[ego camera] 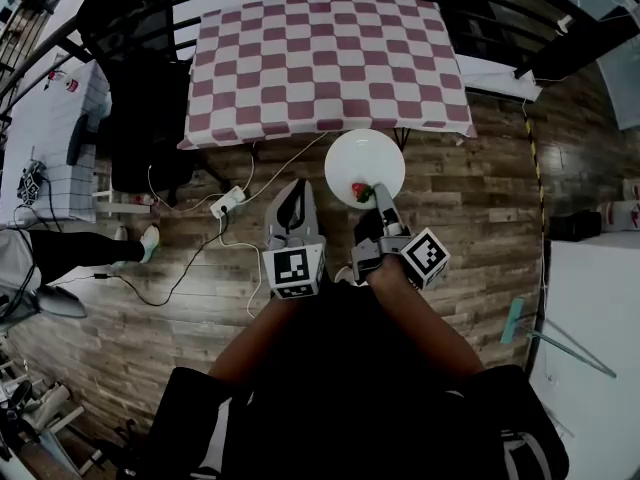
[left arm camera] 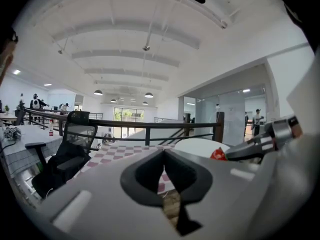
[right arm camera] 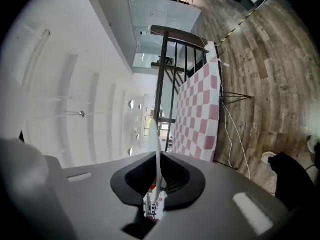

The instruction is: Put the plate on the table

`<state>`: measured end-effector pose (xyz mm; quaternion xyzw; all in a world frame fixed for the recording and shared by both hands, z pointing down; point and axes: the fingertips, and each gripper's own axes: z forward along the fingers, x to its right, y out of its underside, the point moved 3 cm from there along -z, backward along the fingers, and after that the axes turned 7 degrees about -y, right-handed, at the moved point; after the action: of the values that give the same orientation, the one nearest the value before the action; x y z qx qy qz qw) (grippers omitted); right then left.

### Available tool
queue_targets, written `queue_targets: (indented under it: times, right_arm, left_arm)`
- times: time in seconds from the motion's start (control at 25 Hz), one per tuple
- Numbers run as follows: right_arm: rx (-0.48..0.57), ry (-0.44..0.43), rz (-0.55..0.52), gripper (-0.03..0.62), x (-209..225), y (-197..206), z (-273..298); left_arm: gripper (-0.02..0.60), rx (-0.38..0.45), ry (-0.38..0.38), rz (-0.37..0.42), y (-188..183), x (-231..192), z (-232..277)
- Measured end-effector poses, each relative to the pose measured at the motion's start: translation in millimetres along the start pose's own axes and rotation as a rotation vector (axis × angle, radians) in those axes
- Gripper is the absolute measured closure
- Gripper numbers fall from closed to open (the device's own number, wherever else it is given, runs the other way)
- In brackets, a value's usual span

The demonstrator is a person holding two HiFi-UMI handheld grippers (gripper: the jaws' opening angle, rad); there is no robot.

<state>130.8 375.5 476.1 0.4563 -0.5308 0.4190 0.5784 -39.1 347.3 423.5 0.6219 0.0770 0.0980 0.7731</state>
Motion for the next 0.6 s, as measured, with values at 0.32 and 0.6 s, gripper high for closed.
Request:
queue_targets:
  times: [0.32, 0.6]
  right_arm:
    - [-0.037, 0.115, 0.028, 0.577, 6, -4, 85]
    - [-0.033, 0.113, 0.072, 0.577, 5, -3, 142]
  left_arm:
    - [0.572, 0.004, 0.002, -0.015, -25, -36, 86]
    - [0.572, -0.028, 0.016, -0.03, -31, -60, 143]
